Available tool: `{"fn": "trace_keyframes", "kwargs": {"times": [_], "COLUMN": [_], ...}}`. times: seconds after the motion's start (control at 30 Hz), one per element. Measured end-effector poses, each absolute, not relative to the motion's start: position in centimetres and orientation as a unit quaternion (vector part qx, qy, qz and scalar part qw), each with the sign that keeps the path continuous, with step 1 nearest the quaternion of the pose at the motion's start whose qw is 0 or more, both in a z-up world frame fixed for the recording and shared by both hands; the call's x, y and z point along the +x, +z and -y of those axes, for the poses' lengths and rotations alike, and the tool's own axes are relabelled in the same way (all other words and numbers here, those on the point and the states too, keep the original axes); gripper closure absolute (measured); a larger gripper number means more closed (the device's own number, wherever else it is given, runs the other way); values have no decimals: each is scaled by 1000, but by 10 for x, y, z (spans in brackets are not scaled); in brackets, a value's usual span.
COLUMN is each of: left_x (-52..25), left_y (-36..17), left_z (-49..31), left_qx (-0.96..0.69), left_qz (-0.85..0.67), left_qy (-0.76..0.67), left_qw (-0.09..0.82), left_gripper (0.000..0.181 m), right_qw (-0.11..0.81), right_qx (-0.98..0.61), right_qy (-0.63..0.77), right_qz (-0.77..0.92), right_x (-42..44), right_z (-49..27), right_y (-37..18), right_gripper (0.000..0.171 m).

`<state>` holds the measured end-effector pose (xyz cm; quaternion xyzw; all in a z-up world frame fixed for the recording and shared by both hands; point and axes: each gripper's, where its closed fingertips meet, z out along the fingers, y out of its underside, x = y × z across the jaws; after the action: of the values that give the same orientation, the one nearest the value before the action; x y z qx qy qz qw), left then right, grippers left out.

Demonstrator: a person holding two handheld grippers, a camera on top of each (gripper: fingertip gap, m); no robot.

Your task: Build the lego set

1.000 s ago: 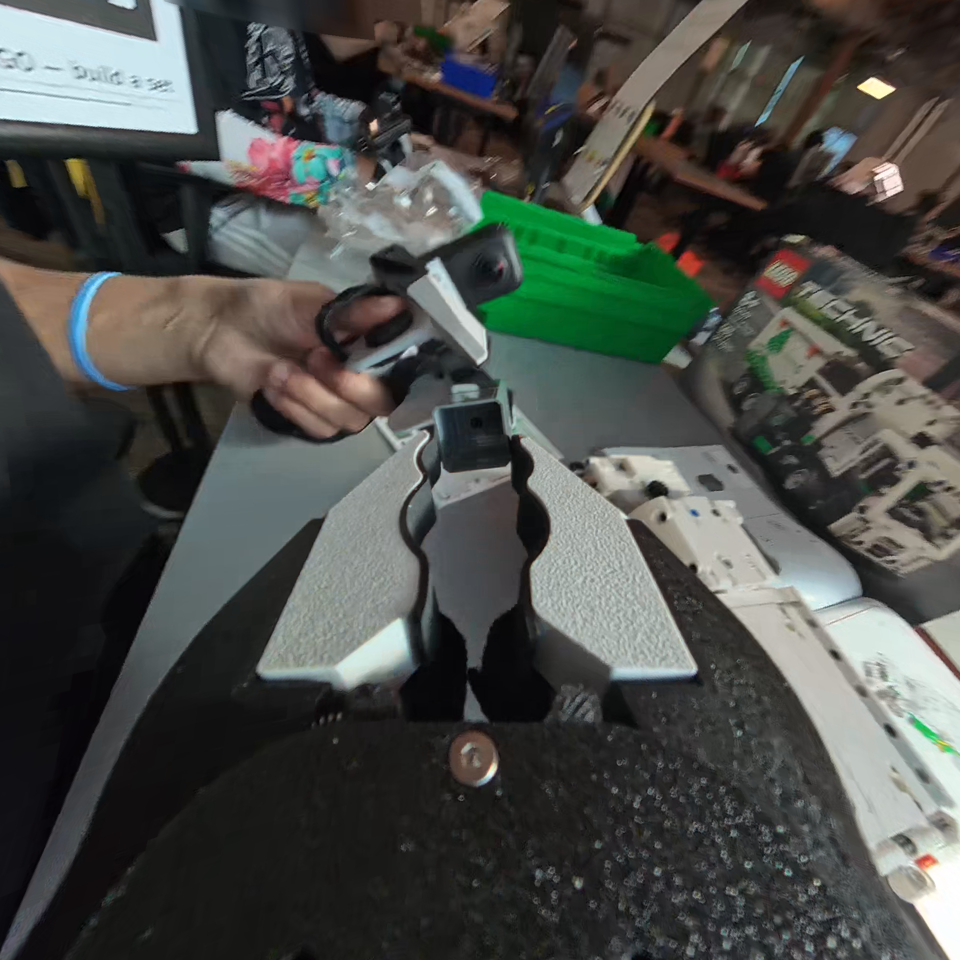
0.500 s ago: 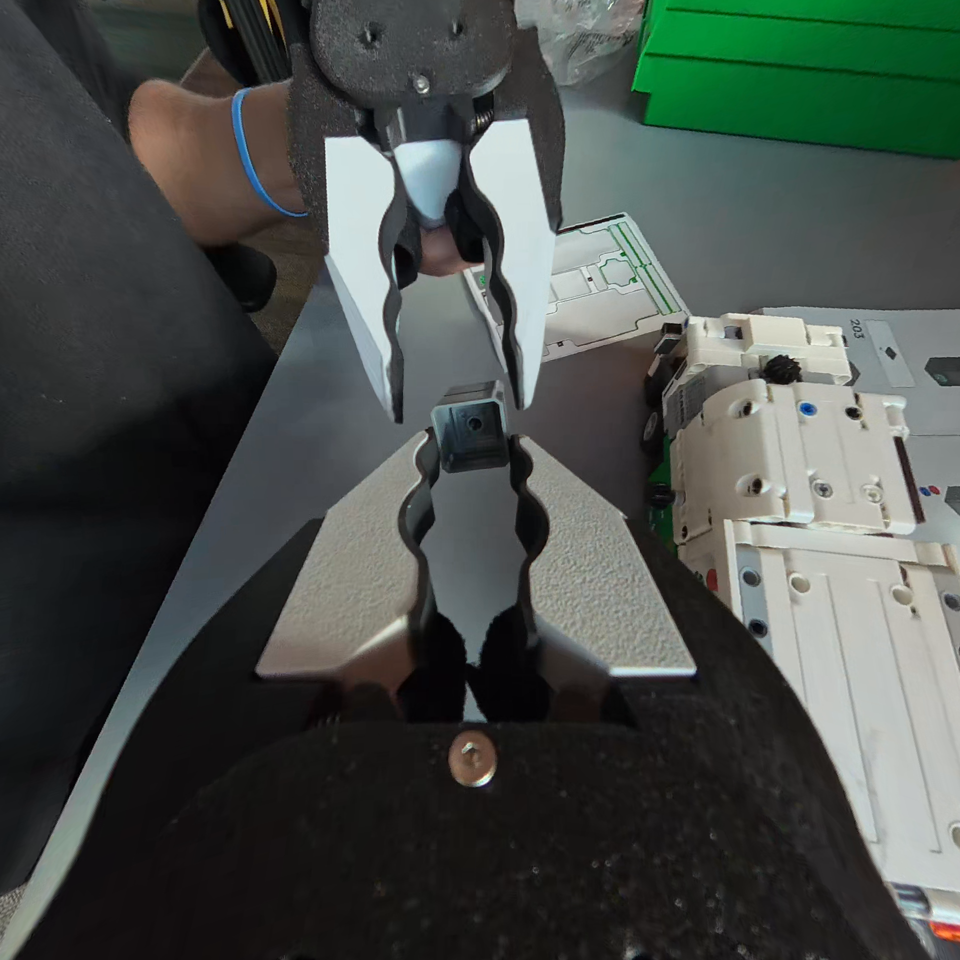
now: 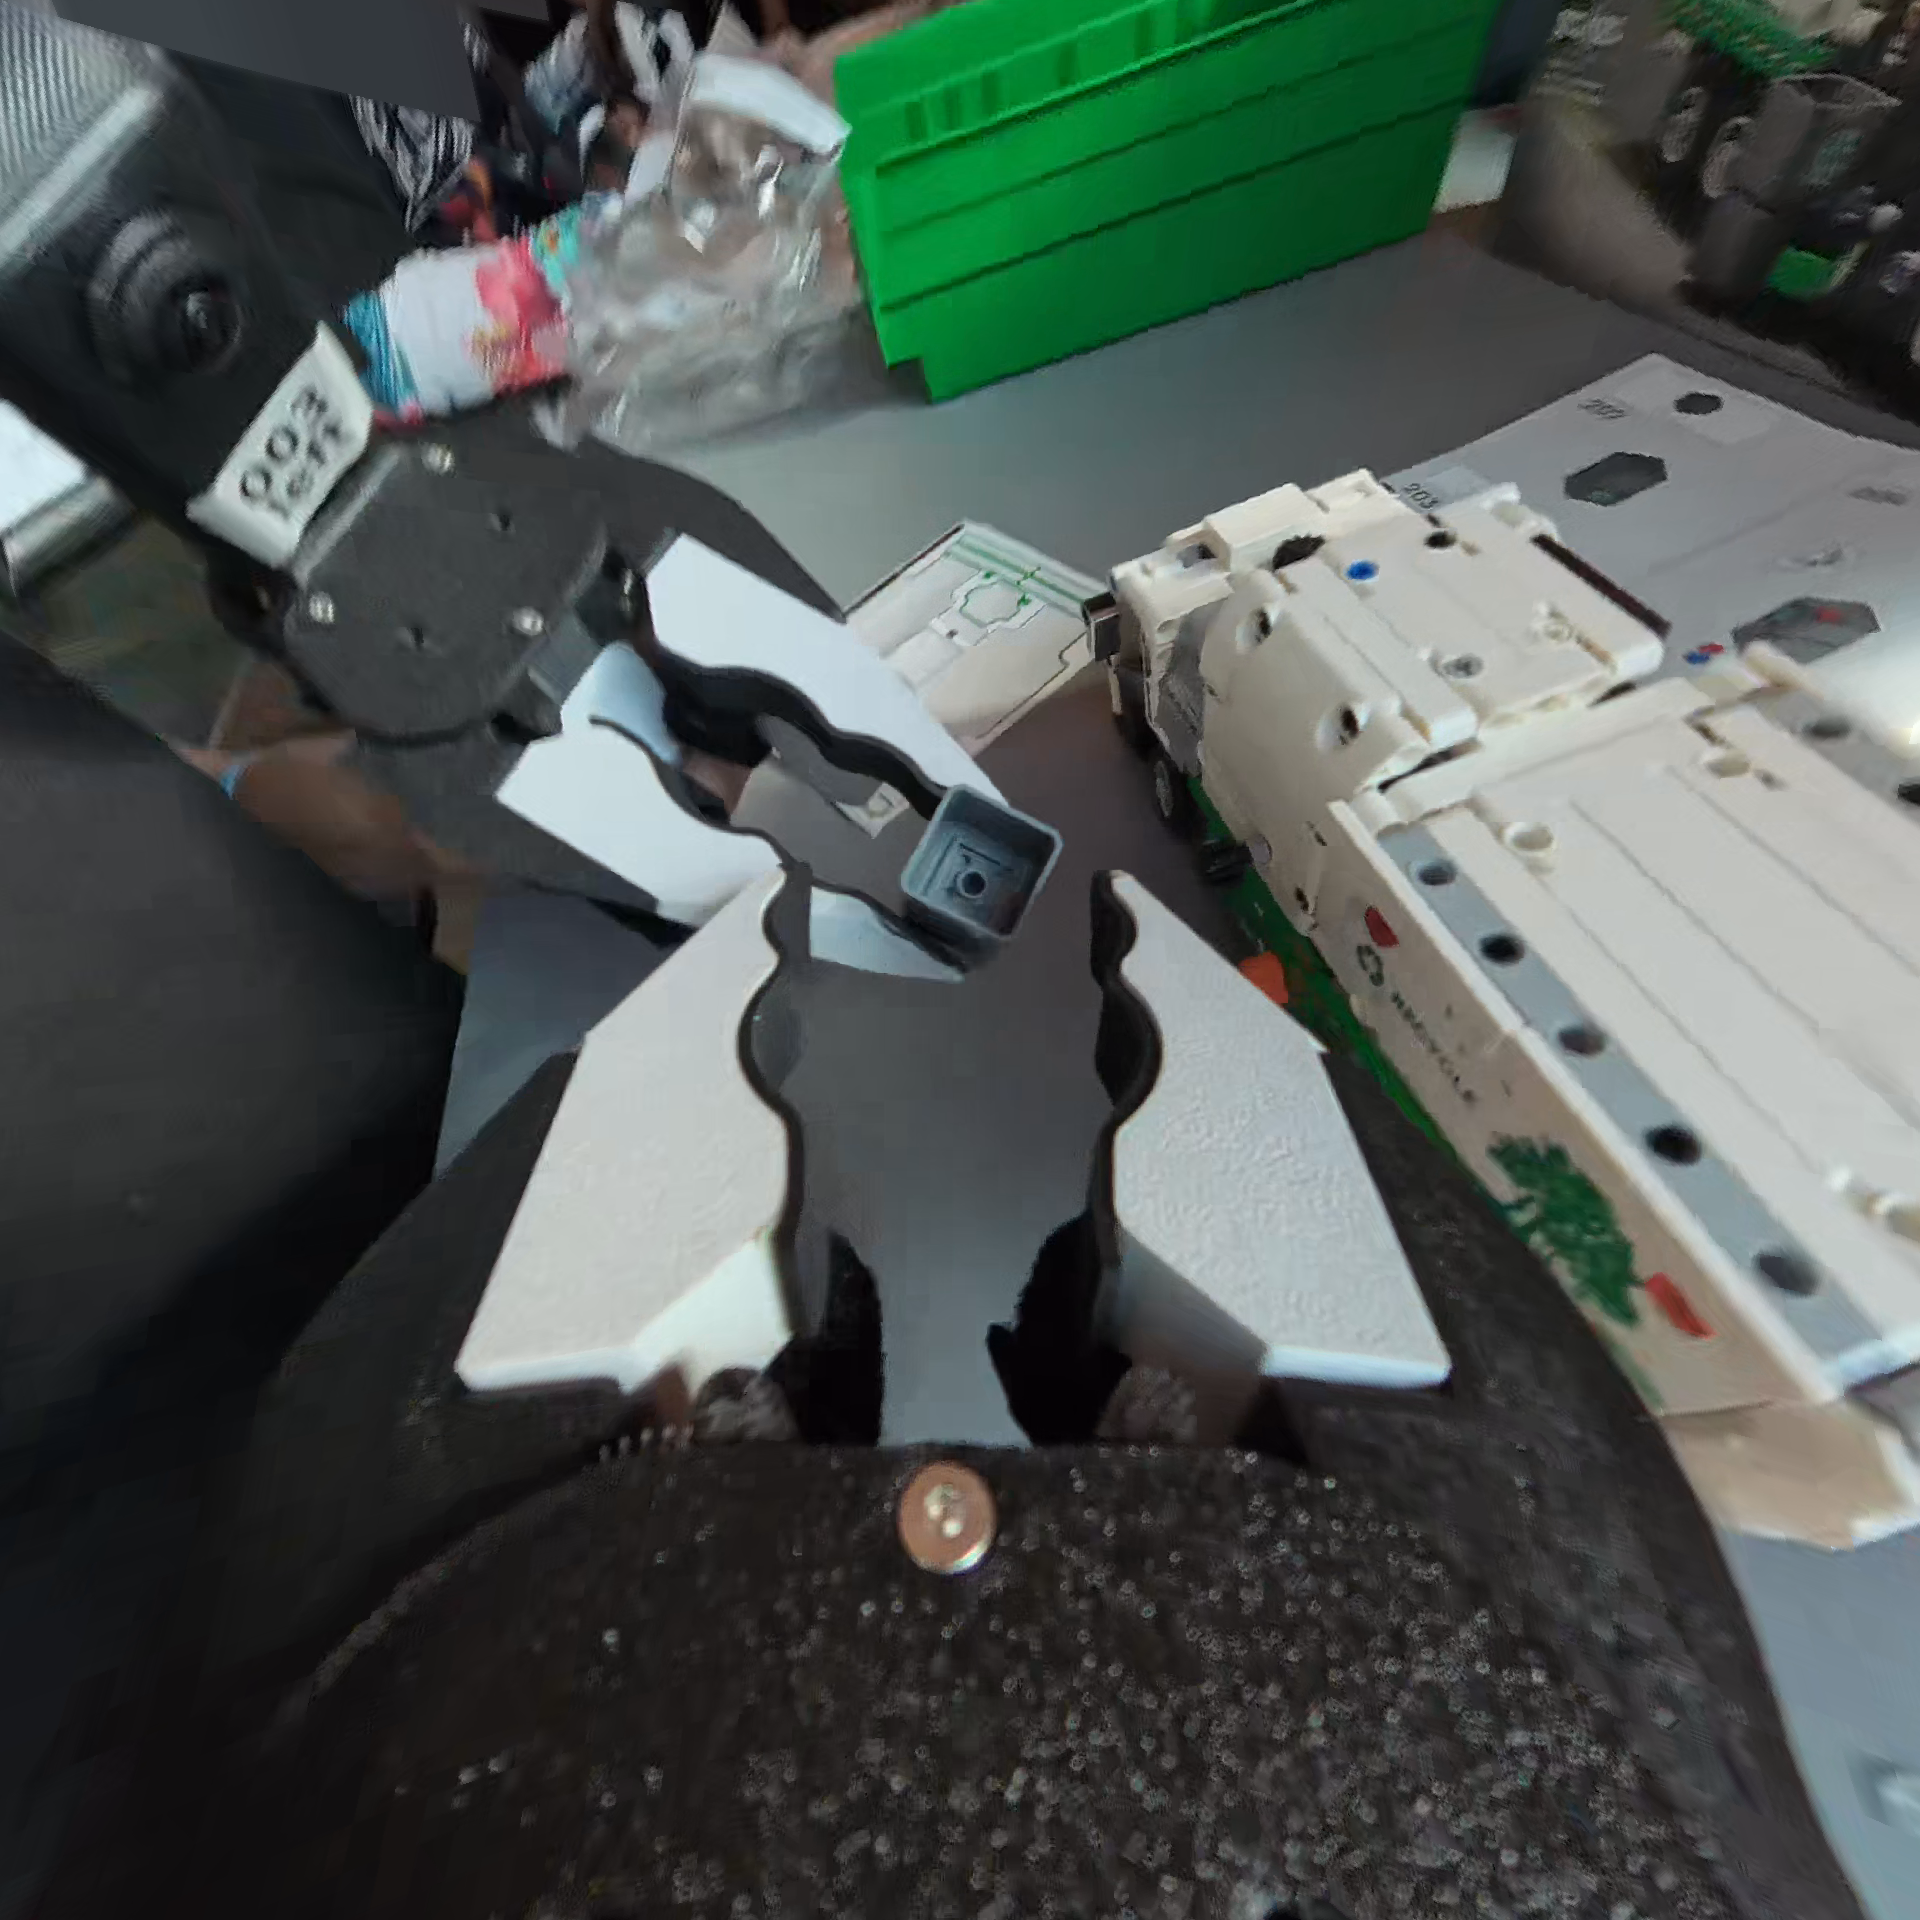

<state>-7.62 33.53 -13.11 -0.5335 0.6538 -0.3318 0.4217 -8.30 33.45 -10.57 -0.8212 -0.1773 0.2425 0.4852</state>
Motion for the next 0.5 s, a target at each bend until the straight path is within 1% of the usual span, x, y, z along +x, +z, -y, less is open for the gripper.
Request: {"fn": "trace_keyframes", "kwargs": {"times": [0.1, 0.17, 0.2, 0.27, 0.33, 0.37, 0.43, 0.5], "left_x": [-71, -70, -70, -69, -69, -69, -70, -72], "left_y": [-131, -131, -130, -131, -132, -132, -135, -146], "left_z": [-338, -335, -333, -325, -317, -314, -309, -303], "left_qx": [-563, -579, -584, -582, -568, -557, -544, -540], "left_qz": [-613, -592, -584, -587, -603, -611, -626, -652], "left_qy": [-315, -319, -323, -331, -325, -320, -314, -312], "left_qw": [457, 462, 462, 455, 457, 462, 463, 432], "left_gripper": [157, 157, 157, 157, 157, 157, 157, 152], "right_qw": [533, 551, 551, 550, 571, 574, 563, 549], "right_qx": [-803, -801, -807, -812, -795, -793, -803, -822], "right_qy": [259, 234, 213, 194, 205, 204, 192, 153], "right_qz": [64, 26, 15, 2, -15, -21, -11, -6], "right_x": [-90, -87, -84, -80, -78, -77, -77, -71], "right_z": [-336, -335, -334, -330, -324, -321, -316, -310], "right_y": [-105, -108, -112, -117, -110, -109, -114, -123], "right_gripper": [117, 122, 130, 131, 139, 146, 146, 146]}}
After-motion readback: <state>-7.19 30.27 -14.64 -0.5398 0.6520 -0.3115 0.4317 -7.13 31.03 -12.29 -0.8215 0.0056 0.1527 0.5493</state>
